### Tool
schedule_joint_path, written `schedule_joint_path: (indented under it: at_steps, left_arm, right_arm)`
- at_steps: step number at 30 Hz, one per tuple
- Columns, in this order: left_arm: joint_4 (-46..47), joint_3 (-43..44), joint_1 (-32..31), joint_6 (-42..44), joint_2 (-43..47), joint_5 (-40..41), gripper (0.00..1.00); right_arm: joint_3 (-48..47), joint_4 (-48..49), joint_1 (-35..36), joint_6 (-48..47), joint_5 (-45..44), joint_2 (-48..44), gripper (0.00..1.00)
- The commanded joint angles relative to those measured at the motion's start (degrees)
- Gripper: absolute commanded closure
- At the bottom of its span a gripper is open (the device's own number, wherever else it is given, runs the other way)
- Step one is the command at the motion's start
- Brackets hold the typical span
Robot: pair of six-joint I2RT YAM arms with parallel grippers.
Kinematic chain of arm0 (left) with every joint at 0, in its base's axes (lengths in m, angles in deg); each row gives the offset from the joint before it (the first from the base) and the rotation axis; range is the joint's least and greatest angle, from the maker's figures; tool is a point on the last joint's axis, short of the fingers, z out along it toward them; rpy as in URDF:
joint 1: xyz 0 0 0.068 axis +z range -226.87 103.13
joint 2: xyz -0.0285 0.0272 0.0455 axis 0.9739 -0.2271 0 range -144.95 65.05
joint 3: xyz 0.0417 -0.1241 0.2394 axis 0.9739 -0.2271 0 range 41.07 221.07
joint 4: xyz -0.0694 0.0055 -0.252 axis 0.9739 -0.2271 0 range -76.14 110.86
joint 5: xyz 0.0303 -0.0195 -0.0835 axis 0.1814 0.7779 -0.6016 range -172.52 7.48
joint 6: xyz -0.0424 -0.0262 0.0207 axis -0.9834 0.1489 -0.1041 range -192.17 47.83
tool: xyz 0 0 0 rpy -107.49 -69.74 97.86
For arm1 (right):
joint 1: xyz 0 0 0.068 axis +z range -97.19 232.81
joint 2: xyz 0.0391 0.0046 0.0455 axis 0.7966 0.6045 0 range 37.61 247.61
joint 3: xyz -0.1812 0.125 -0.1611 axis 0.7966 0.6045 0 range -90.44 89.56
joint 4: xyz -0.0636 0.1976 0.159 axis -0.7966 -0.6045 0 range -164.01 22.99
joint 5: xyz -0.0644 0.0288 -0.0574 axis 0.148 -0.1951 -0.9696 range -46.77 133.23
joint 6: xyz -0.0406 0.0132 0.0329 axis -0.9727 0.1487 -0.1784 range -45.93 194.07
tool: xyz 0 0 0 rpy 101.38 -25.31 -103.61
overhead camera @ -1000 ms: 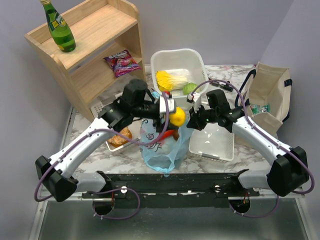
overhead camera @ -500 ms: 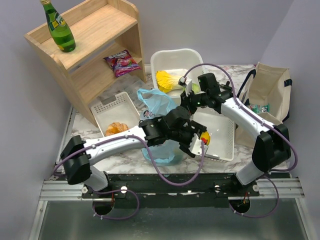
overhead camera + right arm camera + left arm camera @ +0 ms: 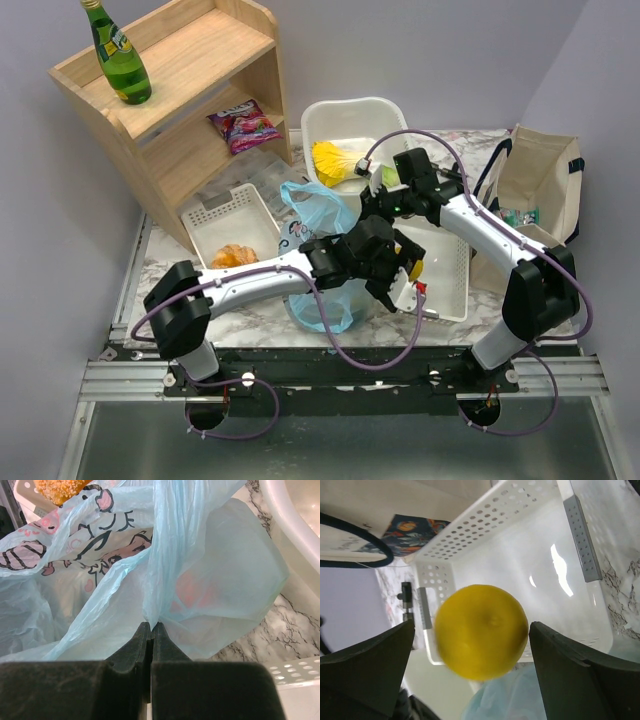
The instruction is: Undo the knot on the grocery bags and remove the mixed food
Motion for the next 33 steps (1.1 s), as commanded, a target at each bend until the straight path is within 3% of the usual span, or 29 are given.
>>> schedule_joint_path:
  at_steps: [1,9,12,15,17,20,26,33]
  left_arm:
    - [1.8,-1.7,0.0,-4.3,8.7,-3.6,0.01]
    - [-0.3,-8.1,2.8,-19.1,24.7,-4.2,0.03]
    - [-5.6,-9.4,8.8,-25.8,29.9,-8.6,0.13]
    - [-10.0,-12.4,16.6,-29.6,32.3,-10.2,0.33]
    - [-12.5,-14.1,20.8,-29.6,32.5,-10.7,0.45]
    - [-15.8,-16.5,22.5,-25.4,31.0,-11.0,0.51]
    - [-15.4,-18.7,18.7,-23.1,24.3,-8.8,0.49]
    - [-16.2,-20.2,13.1,-19.0,14.5,-6.4,0.16]
  right_arm:
    - [0.5,-0.3,-0.3,-0.5,1.6,0.3,0.99]
    - [0.5,0.6,-0.3,-0.2,2.3,-0.2,0.99]
    - [1.8,1.5,-0.3,-0.9,2.8,-1.6,0.99]
    - [3.7,3.0,-0.3,-1.8,3.1,-3.6,0.99]
    - [5.1,3.9,-0.3,-2.8,3.6,-5.0,0.99]
    - [7.9,3.7,-0.3,-6.8,3.9,-7.7,0.99]
    - [12.8,2.9,-0.3,-12.1,2.4,-12.0,0.99]
    - [14.1,3.7,-0.3,-10.9,1.1,-13.1,0.99]
